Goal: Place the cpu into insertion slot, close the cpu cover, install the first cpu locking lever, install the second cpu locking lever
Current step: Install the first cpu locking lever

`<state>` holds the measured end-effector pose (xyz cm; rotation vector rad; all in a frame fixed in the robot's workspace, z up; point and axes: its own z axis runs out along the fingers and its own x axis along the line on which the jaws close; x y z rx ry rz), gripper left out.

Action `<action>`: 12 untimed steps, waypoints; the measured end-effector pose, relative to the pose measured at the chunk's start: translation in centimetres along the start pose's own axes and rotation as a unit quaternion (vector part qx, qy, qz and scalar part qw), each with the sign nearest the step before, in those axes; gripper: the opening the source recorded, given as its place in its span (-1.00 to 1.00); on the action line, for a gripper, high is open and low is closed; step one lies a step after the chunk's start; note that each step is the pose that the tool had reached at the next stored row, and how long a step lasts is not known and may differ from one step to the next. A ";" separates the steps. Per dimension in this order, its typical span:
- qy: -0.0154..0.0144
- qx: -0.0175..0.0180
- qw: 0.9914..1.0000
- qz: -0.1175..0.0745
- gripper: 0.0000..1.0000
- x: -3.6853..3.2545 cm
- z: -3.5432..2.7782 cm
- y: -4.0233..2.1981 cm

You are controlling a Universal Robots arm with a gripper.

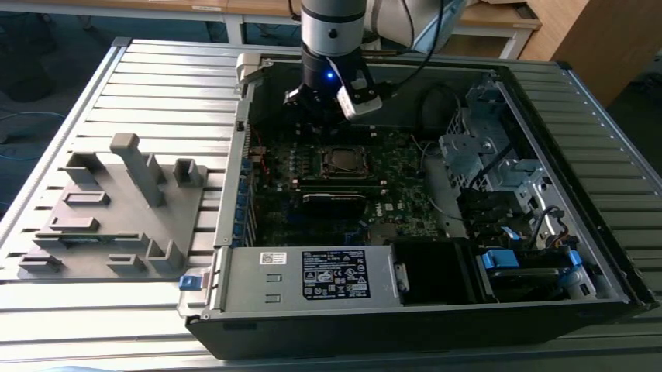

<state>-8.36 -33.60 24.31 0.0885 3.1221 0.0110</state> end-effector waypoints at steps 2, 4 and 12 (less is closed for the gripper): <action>-0.001 0.000 1.000 0.000 -0.79 0.11 0.00 0.00; -0.001 -0.001 1.000 0.000 -0.79 0.11 -0.13 -0.01; -0.001 -0.003 1.000 0.000 -0.79 0.17 -0.87 0.00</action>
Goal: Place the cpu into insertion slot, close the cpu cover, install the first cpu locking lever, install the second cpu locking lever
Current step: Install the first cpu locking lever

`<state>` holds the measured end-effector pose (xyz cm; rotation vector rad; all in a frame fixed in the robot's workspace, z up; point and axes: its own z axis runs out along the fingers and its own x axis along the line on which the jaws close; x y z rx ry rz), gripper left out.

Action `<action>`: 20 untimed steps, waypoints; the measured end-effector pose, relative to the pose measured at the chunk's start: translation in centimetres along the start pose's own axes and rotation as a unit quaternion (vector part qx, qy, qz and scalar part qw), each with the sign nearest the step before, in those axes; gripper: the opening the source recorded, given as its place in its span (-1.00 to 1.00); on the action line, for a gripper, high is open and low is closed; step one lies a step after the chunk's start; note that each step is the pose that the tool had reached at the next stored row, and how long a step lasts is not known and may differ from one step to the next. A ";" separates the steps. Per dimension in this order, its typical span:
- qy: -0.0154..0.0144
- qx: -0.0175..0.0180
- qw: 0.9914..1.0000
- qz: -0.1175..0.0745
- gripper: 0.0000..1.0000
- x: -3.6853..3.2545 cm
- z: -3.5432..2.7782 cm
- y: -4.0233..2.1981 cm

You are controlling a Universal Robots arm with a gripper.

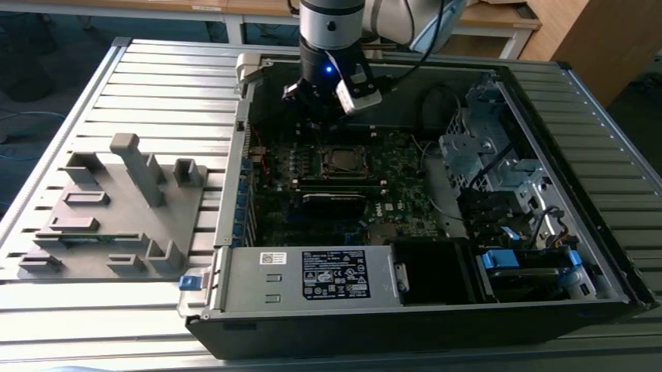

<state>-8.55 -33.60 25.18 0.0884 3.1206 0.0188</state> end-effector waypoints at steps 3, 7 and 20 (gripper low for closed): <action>0.000 0.000 1.000 0.000 -0.79 0.51 0.00 -0.03; -0.001 0.000 1.000 0.000 -0.79 1.25 0.00 -0.08; -0.002 0.000 1.000 0.000 -0.79 1.78 -0.75 -0.10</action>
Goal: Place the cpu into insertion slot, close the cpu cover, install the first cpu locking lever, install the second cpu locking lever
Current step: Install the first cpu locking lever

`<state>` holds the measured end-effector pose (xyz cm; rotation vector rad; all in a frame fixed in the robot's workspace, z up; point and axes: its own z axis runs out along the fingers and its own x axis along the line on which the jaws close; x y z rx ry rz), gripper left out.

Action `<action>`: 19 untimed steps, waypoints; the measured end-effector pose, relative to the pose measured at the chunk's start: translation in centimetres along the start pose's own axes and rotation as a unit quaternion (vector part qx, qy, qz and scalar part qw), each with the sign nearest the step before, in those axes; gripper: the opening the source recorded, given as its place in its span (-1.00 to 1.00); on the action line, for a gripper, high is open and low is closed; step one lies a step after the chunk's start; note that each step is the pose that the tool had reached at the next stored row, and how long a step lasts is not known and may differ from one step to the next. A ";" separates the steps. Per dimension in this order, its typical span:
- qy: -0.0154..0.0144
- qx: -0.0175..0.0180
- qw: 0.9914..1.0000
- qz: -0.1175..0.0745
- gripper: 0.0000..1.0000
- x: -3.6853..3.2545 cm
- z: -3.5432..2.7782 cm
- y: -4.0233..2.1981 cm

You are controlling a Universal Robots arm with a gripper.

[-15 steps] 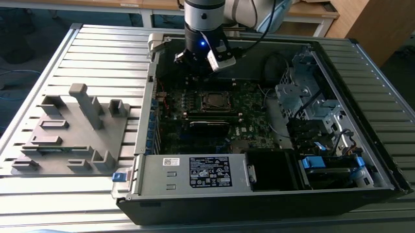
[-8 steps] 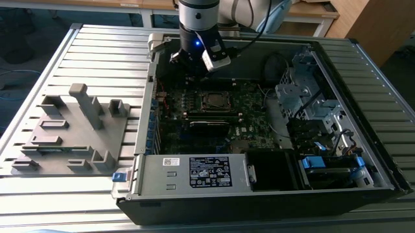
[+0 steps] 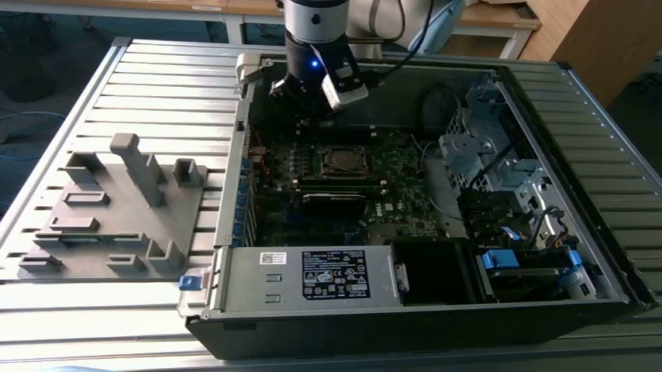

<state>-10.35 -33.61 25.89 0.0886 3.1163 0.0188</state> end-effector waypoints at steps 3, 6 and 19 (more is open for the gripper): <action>-0.001 0.000 1.000 0.000 -0.79 0.54 0.00 -0.03; -0.001 0.000 1.000 0.000 -0.79 1.07 0.01 -0.06; -0.001 -0.001 1.000 0.000 -0.79 2.16 0.22 0.55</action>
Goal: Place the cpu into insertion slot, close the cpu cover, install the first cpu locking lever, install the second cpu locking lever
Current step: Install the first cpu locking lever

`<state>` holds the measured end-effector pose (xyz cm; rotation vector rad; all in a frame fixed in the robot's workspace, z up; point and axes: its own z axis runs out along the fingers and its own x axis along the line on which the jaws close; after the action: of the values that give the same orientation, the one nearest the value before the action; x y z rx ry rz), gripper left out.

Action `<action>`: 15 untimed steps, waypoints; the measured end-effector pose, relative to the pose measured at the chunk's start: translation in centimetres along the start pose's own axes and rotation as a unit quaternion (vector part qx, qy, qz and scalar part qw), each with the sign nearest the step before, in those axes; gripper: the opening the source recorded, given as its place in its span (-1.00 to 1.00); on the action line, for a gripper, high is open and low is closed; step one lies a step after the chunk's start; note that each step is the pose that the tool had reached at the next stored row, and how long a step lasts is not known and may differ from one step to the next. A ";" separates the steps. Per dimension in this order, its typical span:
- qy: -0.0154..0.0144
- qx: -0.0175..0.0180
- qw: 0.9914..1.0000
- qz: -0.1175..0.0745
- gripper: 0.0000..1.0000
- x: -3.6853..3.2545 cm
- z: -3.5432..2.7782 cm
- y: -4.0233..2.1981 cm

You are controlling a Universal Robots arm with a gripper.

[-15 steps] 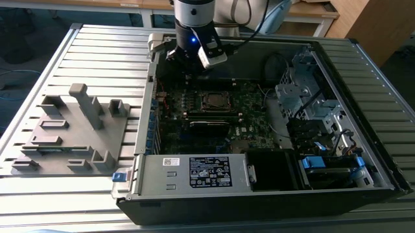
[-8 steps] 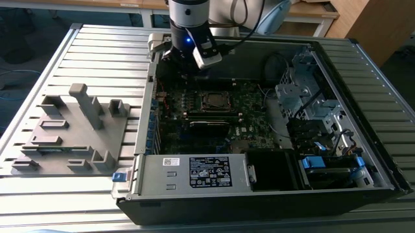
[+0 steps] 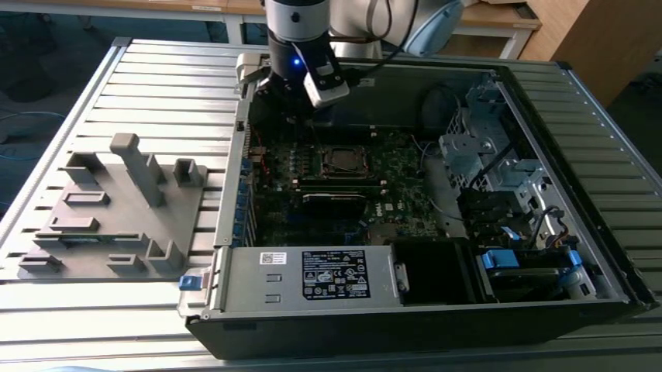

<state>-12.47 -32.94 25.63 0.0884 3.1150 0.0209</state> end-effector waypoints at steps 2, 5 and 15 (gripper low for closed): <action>0.000 -0.002 1.000 0.000 -0.79 0.01 0.01 0.20; 0.001 -0.013 1.000 0.000 -0.79 0.02 0.01 0.33; 0.003 -0.046 0.999 0.001 -0.79 0.03 0.01 0.37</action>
<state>-12.48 -32.57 25.63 0.0902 3.1131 0.1661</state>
